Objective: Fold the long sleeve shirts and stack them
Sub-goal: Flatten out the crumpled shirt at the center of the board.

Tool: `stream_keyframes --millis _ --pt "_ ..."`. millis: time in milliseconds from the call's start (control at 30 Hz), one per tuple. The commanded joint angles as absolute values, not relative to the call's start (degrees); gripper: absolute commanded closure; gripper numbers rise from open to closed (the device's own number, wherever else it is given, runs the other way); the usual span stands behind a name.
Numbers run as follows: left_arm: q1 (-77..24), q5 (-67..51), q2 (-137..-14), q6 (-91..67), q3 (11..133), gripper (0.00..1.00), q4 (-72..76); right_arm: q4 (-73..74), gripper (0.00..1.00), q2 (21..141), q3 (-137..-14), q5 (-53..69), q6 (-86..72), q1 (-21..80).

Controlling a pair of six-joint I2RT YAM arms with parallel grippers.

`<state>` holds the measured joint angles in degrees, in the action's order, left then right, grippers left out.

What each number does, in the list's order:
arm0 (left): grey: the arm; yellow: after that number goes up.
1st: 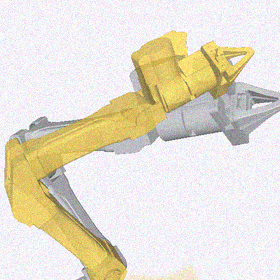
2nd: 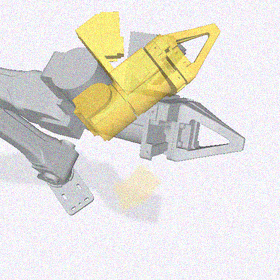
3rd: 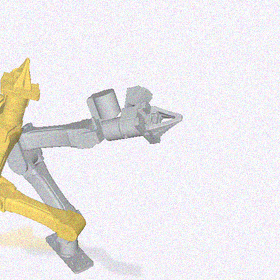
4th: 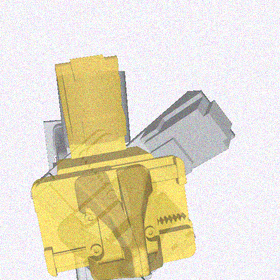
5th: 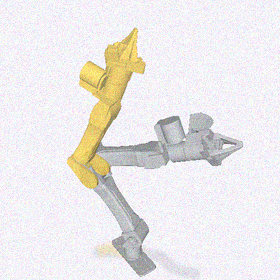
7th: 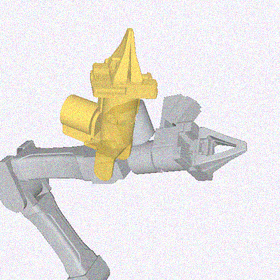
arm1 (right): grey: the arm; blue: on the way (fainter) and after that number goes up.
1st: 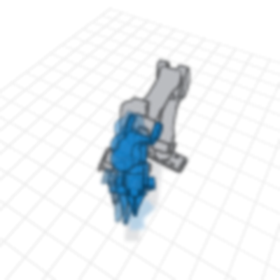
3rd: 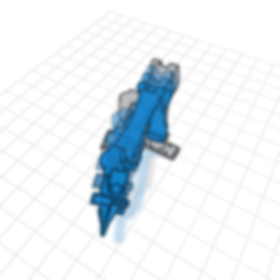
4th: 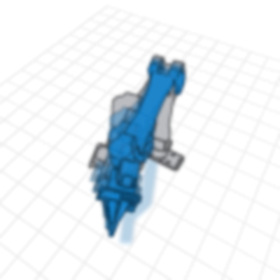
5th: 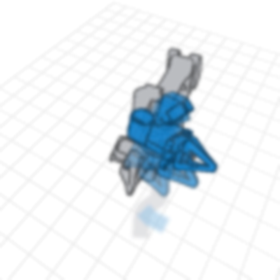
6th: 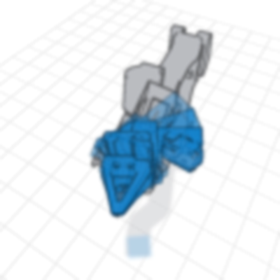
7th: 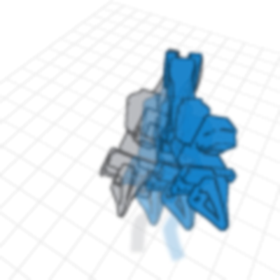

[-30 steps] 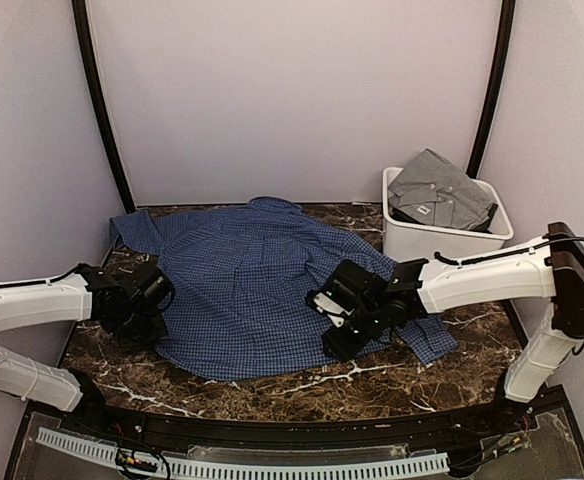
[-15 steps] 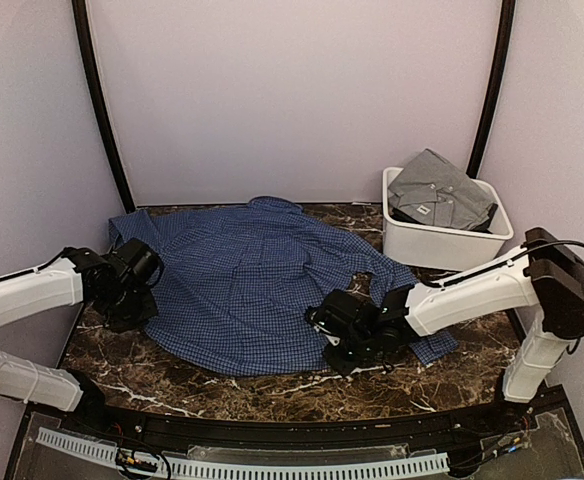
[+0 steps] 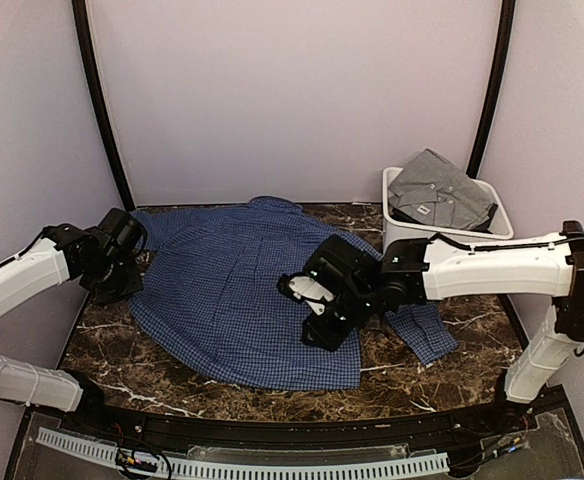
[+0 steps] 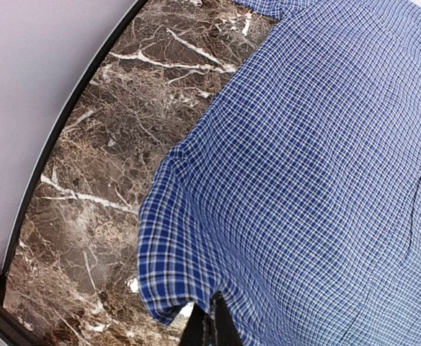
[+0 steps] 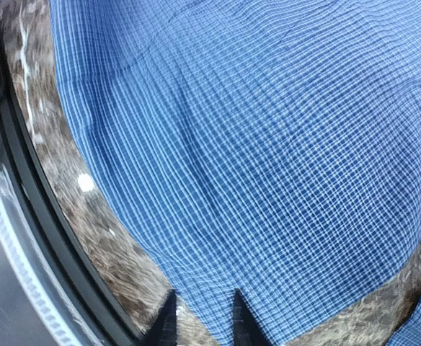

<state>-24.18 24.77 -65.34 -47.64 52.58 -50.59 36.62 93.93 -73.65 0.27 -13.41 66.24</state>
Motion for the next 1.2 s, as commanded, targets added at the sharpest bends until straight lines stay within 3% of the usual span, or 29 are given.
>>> stream_keyframes --millis 0,233,400,633,733,867,1167 --pt "-23.56 25.60 -65.06 -44.03 54.80 1.00 -52.59 37.22 0.66 95.09 -66.54 1.50 -14.10 67.00" --pt "-23.21 24.84 -65.94 -42.86 55.37 1.00 -52.32 30.66 0.41 95.86 -60.65 -4.88 -16.17 72.50" --pt "-23.12 24.57 -66.50 -42.75 55.25 1.00 -52.17 27.19 0.37 98.23 -58.06 -9.16 -17.37 74.50" --pt "-23.10 23.99 -66.53 -42.79 54.38 1.00 -51.78 24.62 0.51 100.84 -56.60 -17.40 -19.23 74.70" --pt "-23.03 23.85 -66.58 -42.87 54.16 1.00 -51.61 23.46 0.62 102.22 -56.60 -16.67 -19.08 74.78" --pt "-23.03 24.09 -66.72 -42.27 54.41 1.00 -51.67 24.49 0.98 102.66 -58.11 -14.59 -18.17 74.88" --pt "-22.72 26.61 -67.02 -40.45 57.51 1.00 -53.84 39.90 1.00 93.63 -73.52 2.19 -10.92 69.98"
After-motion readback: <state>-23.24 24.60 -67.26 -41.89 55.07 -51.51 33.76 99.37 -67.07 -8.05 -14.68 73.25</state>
